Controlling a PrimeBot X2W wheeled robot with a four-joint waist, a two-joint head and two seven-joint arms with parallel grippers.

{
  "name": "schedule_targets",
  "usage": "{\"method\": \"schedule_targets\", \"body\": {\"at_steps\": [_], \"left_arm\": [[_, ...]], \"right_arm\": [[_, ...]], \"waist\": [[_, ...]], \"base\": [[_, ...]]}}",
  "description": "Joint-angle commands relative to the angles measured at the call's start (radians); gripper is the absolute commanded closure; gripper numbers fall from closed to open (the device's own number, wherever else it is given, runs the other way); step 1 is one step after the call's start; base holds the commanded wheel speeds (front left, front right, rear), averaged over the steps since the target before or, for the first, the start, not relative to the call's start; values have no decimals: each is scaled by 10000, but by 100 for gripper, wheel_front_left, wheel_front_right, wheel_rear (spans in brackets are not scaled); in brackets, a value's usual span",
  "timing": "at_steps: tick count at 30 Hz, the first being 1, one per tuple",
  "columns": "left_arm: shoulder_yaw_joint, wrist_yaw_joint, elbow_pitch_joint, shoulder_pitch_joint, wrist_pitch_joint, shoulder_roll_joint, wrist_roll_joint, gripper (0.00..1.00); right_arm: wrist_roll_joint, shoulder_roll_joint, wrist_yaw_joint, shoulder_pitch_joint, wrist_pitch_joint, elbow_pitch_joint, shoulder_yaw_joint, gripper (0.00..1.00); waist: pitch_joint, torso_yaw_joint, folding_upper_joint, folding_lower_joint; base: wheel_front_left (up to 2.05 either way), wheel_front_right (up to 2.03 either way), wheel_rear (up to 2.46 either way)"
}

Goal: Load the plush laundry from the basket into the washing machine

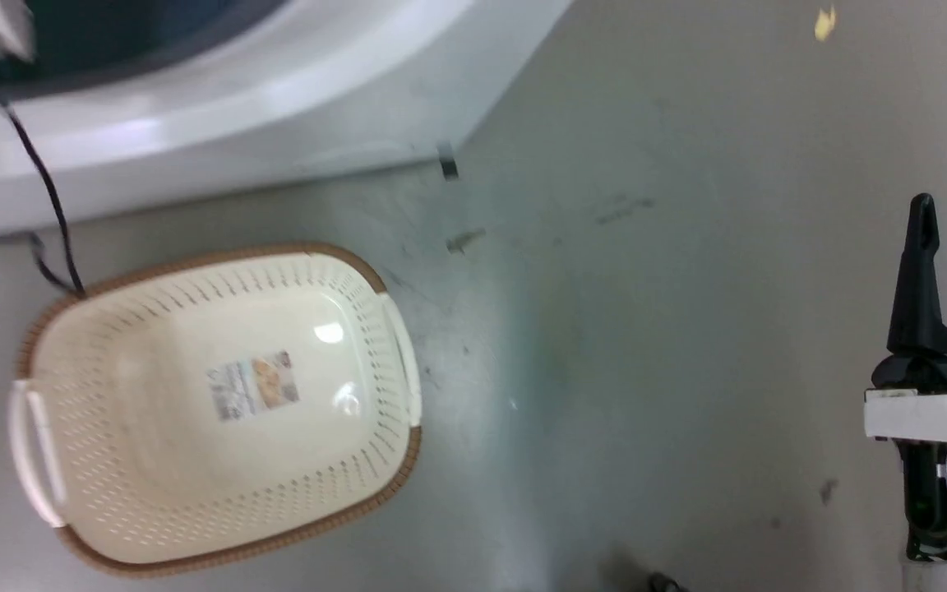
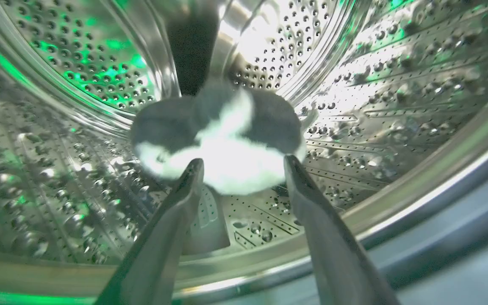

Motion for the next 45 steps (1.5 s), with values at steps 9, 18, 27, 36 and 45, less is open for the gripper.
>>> {"method": "schedule_targets", "body": {"at_steps": [9,18,27,36,45], "left_arm": [[386,-46,-1521,3147,-583,-1086,-635,0],[1262,446,-5656,7901,-588,-2364,-495,0],[1769,779,-7765,11637,-589,-3475,-73,0],[1728,903,-8690,13310,-589,-3889,637,0],[1679,621,-8679,13284,-518,-3942,775,100]], "right_arm": [[-1214,-8,-9,659,-44,-161,-303,0],[-1924,-8,-9,1583,-44,-69,-182,0],[-2347,-8,-9,2585,-44,135,166,0],[-2378,-8,-9,3213,-44,425,396,0],[-2390,0,0,3083,15,426,467,100]], "waist": [[-2961,1708,-1,0],[-4779,2950,-1,0],[-5845,3720,-1,0],[-6330,4089,-1,0],[-6352,4151,-1,0]], "base": [[0,0,0],[0,0,0],[0,0,0],[0,0,0],[0,0,0]]}}
